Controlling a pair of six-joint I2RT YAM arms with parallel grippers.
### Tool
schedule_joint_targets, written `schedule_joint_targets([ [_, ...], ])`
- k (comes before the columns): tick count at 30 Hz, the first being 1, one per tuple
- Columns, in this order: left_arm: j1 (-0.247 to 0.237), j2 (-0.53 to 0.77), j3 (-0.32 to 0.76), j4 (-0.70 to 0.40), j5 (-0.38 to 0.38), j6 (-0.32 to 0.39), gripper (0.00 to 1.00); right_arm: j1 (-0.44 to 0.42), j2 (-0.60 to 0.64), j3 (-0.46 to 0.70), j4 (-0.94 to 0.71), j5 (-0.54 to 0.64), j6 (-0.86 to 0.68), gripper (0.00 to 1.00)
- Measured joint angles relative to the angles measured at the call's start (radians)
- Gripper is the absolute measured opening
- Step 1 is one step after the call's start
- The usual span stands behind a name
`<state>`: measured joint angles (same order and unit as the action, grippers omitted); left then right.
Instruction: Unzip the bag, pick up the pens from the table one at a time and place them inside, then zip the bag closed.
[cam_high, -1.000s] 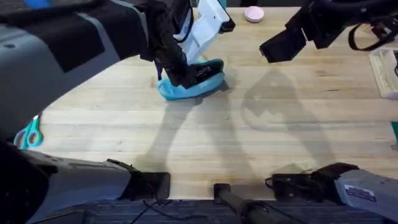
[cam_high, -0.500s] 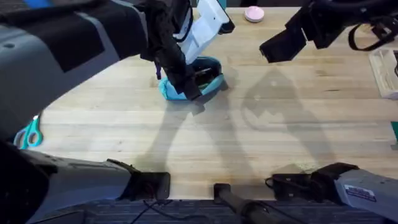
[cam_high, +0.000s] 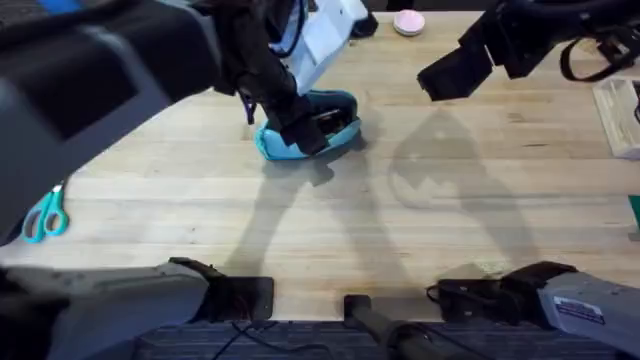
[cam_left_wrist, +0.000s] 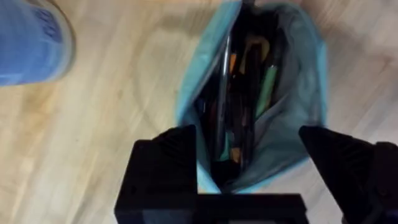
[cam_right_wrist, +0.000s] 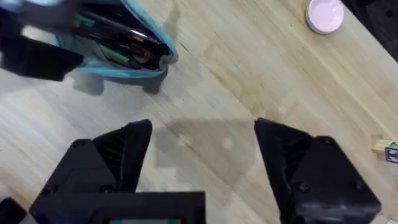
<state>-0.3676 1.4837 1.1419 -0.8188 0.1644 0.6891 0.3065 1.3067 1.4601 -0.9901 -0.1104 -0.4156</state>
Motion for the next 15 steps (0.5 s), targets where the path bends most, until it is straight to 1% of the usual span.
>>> schedule_joint_targets([
  [5,0.000,-0.118,0.000,-0.001,0.018,0.000,0.993,0.000,0.000,0.000,0.000,0.002,0.000,0.998],
  [9,0.010,-0.175,0.000,-0.018,0.026,0.000,0.993,0.000,0.000,0.000,0.000,0.002,0.000,0.997],
  [12,0.039,-0.204,0.000,-0.050,0.032,0.000,0.994,0.000,0.000,0.000,0.000,0.002,0.000,0.997],
  [15,0.083,-0.227,0.000,-0.092,0.060,0.001,0.994,0.000,0.000,0.000,0.000,0.002,0.000,0.997],
])
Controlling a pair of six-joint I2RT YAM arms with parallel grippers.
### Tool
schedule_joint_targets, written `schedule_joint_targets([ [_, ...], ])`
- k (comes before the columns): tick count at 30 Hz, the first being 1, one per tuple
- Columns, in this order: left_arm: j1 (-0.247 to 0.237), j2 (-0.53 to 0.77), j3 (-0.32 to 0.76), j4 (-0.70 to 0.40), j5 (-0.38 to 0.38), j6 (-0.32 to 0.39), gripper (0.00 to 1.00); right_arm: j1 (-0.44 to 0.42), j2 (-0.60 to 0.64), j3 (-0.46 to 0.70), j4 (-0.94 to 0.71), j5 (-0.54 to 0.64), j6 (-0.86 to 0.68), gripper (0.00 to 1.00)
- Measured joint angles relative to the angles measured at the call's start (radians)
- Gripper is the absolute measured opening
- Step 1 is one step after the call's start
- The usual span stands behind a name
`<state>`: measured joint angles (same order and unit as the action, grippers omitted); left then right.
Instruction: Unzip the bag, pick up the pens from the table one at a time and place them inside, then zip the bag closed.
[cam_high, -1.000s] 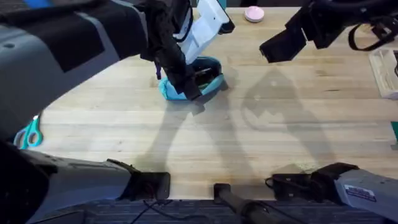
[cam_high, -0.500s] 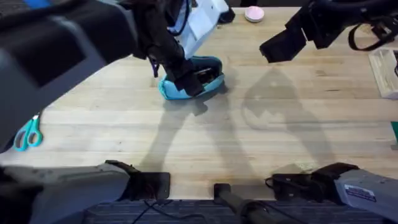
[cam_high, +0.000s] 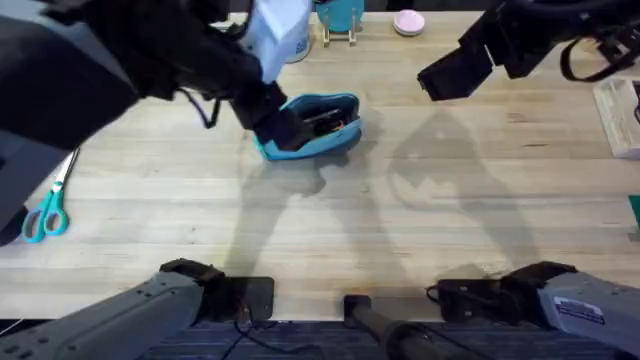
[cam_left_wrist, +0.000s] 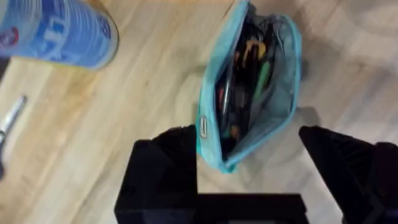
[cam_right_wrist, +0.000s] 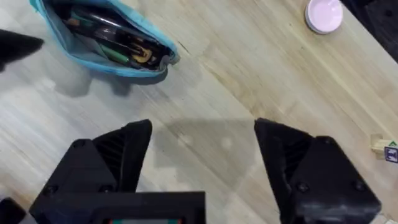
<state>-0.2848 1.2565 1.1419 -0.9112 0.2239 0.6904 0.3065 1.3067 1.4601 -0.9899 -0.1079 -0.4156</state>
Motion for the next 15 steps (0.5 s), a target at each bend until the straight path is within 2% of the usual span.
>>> schedule_joint_targets([
  [8,0.167,-0.065,0.000,-0.079,0.135,0.043,0.995,0.000,0.000,0.000,0.001,0.000,0.000,0.997],
  [12,0.266,-0.099,0.000,-0.125,0.211,0.112,0.994,0.000,0.000,0.000,0.001,0.000,0.000,0.997],
  [15,0.337,-0.114,0.000,-0.128,0.241,0.146,0.995,0.000,0.000,0.000,0.002,0.000,0.000,0.998],
])
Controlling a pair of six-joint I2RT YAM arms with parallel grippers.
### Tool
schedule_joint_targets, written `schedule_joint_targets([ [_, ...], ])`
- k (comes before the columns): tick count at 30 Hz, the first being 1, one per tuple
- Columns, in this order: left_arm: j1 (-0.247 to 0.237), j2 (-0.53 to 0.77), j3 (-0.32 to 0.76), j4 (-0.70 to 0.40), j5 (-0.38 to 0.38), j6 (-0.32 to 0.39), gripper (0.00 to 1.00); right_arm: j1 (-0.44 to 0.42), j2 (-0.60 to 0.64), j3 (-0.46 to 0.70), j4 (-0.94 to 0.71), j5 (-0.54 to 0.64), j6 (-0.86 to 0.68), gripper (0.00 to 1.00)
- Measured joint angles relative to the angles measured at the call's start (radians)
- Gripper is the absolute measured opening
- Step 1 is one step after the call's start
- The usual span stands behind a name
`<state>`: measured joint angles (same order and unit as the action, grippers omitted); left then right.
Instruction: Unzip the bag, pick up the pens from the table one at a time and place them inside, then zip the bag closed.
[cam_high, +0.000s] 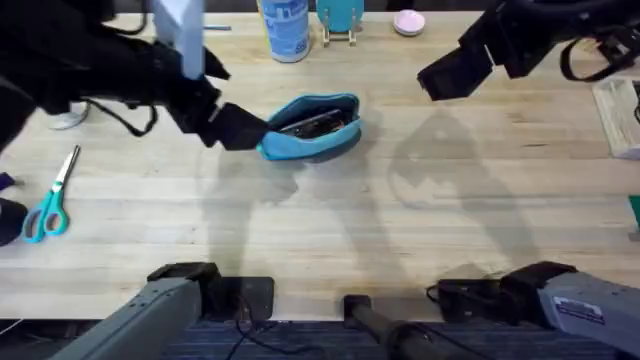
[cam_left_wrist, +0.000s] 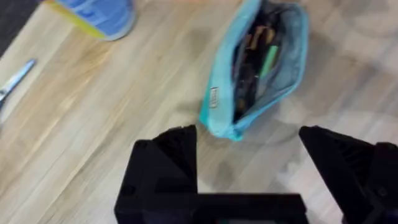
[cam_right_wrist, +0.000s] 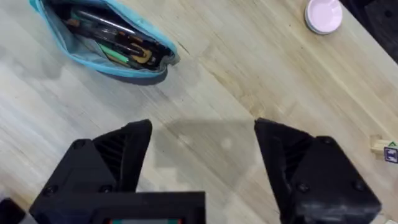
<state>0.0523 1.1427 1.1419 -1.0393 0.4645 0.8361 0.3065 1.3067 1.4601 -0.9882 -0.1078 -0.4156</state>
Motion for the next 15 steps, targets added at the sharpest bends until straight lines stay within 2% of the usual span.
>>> schedule_joint_targets([
  [3,0.065,-0.002,0.000,0.016,0.007,0.017,0.995,0.000,0.000,0.000,0.001,0.000,0.000,0.997],
  [6,0.102,-0.002,0.000,0.034,0.006,0.025,0.995,0.000,0.000,0.000,0.001,0.000,0.000,0.997],
  [15,0.107,-0.002,0.000,0.011,0.005,0.033,0.994,0.000,0.000,0.000,0.001,0.000,0.000,0.997],
])
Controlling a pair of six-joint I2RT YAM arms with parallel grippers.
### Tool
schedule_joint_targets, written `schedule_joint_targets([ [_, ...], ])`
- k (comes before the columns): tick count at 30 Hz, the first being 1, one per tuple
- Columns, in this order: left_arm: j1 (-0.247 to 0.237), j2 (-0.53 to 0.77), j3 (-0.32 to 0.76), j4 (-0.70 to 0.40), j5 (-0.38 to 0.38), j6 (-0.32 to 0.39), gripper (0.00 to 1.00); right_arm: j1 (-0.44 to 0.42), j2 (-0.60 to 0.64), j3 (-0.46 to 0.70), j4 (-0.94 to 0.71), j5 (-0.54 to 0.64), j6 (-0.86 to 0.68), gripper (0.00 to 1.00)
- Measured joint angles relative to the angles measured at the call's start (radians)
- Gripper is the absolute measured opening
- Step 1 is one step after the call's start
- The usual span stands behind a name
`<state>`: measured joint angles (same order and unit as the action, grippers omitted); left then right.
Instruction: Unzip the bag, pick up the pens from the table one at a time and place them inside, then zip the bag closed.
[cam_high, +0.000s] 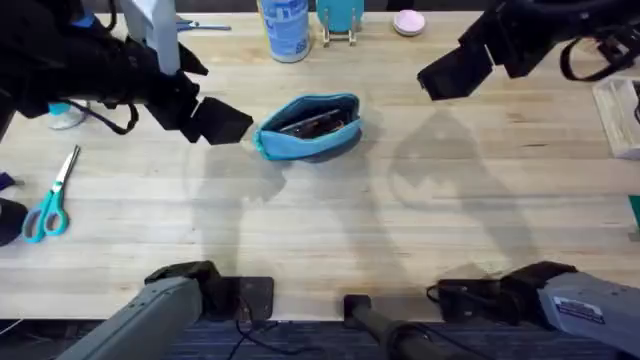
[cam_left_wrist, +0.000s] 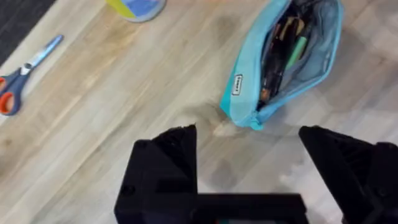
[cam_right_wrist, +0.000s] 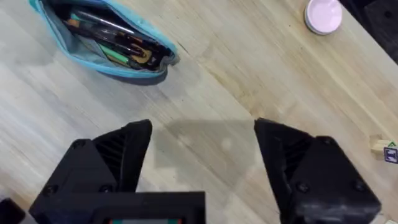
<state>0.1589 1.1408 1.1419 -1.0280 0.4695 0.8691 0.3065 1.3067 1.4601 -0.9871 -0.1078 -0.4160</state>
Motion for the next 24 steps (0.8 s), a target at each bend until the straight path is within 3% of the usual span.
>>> schedule_joint_targets([
  [7,0.017,0.000,0.000,-0.058,-0.019,0.012,0.993,0.000,0.000,0.000,0.000,0.000,0.000,0.997],
  [11,0.057,0.000,0.000,-0.123,-0.008,0.086,0.995,0.000,0.000,0.000,0.005,0.000,0.000,0.997],
  [16,0.142,0.000,0.000,-0.176,0.062,0.227,0.995,0.000,0.000,0.000,0.007,0.000,0.000,0.997],
  [24,0.321,0.000,0.000,-0.213,0.165,0.407,0.995,0.000,0.000,0.000,0.008,0.000,0.000,0.997],
])
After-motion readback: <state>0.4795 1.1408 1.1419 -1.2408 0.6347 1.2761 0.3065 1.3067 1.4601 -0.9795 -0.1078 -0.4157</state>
